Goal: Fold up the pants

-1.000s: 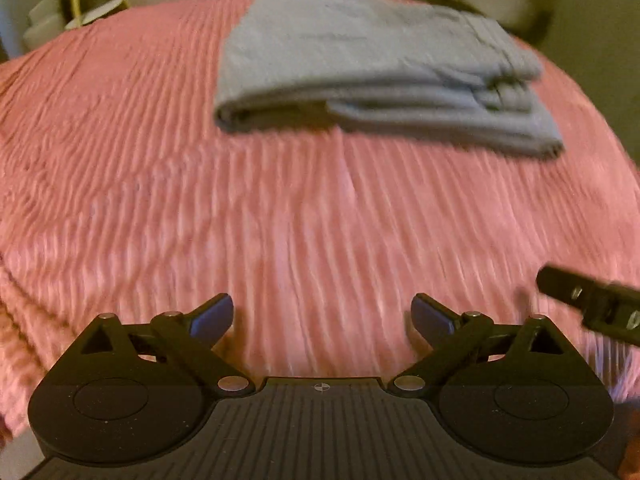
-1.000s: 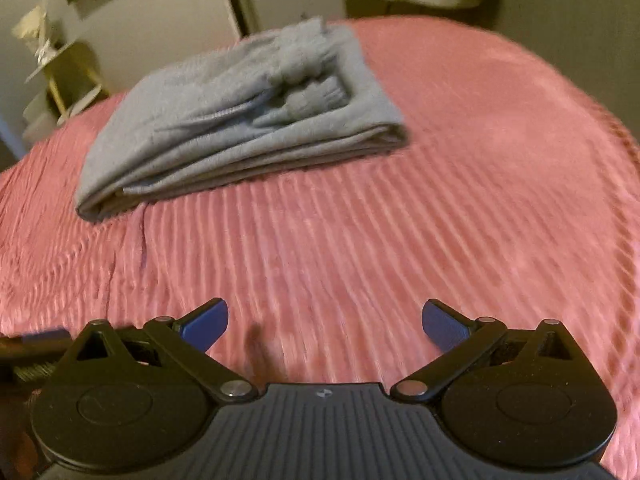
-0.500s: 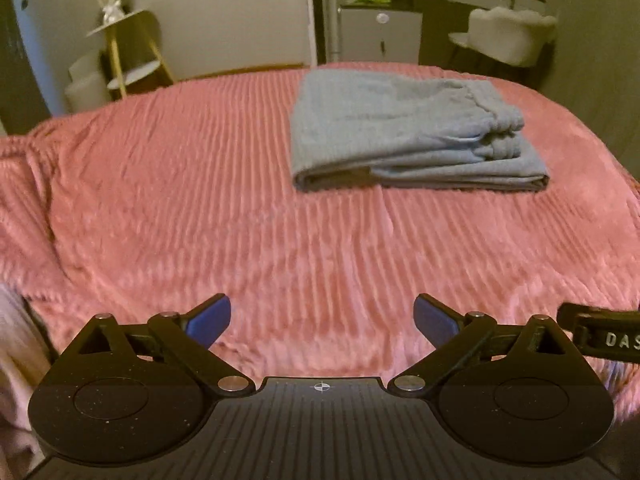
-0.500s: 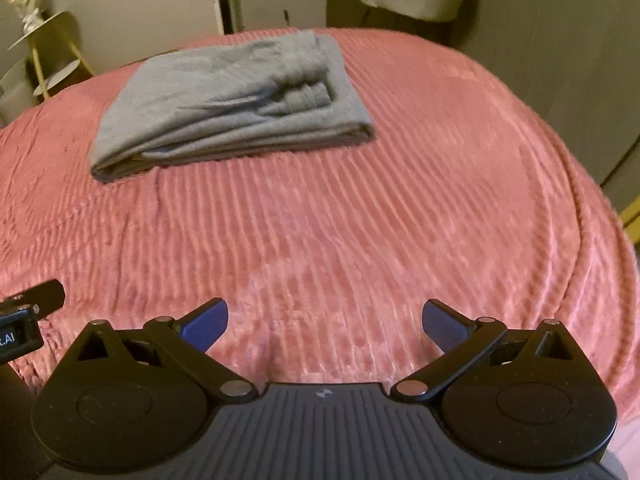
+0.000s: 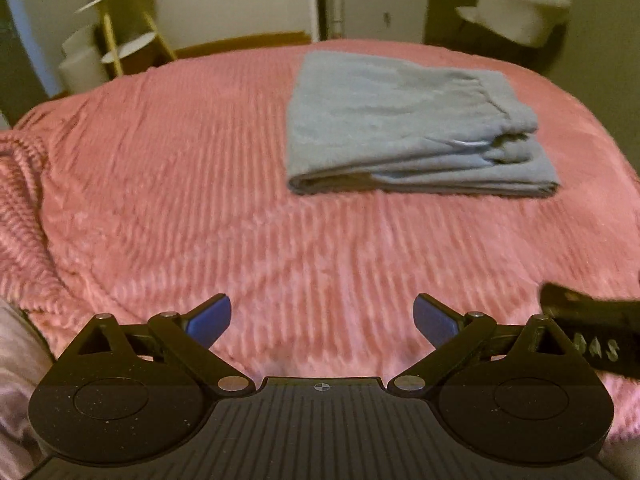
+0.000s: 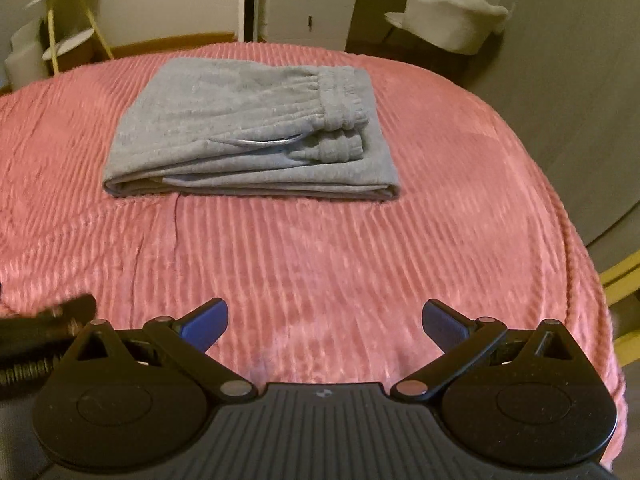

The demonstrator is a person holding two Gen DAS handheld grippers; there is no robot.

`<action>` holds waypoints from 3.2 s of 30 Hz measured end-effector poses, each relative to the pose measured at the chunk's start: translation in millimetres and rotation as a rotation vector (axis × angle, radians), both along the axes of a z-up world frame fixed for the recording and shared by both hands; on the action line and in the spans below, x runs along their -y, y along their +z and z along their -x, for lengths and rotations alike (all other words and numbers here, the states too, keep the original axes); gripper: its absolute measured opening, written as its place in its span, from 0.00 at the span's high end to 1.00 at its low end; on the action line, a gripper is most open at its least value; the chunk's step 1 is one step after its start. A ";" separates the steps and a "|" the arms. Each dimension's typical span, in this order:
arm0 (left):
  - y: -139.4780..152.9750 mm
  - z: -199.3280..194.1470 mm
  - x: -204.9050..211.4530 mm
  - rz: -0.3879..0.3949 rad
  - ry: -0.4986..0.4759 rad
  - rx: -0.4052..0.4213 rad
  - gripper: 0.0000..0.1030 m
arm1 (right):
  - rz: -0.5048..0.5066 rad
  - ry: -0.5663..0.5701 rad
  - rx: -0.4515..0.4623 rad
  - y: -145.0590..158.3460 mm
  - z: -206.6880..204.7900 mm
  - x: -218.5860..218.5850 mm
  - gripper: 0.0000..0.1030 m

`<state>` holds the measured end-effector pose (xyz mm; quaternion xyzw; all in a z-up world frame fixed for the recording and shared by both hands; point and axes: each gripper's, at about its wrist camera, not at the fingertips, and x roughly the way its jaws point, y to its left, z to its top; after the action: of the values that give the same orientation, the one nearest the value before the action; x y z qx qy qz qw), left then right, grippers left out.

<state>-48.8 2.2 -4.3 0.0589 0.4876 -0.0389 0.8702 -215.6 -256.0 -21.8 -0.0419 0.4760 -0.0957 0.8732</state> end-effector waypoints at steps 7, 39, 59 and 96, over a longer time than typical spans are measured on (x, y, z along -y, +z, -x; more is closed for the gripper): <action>-13.1 -26.8 12.6 -0.032 0.004 -0.061 0.02 | -0.031 0.009 -0.041 -2.9 -22.8 6.3 0.00; -20.1 -77.0 34.9 -0.063 0.001 -0.180 0.02 | -0.065 -0.036 -0.150 -13.5 -79.2 35.5 0.00; -18.1 -74.0 36.5 -0.072 -0.003 -0.176 0.02 | -0.060 -0.024 -0.144 -10.9 -76.8 34.1 0.00; -18.8 -74.5 35.6 -0.064 -0.003 -0.182 0.02 | -0.056 -0.008 -0.134 -9.9 -75.0 30.4 0.00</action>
<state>25.8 -33.3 -23.1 0.0835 0.5657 -0.0301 0.8198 -140.7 -286.4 -31.6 -0.0217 0.5362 -0.0830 0.8397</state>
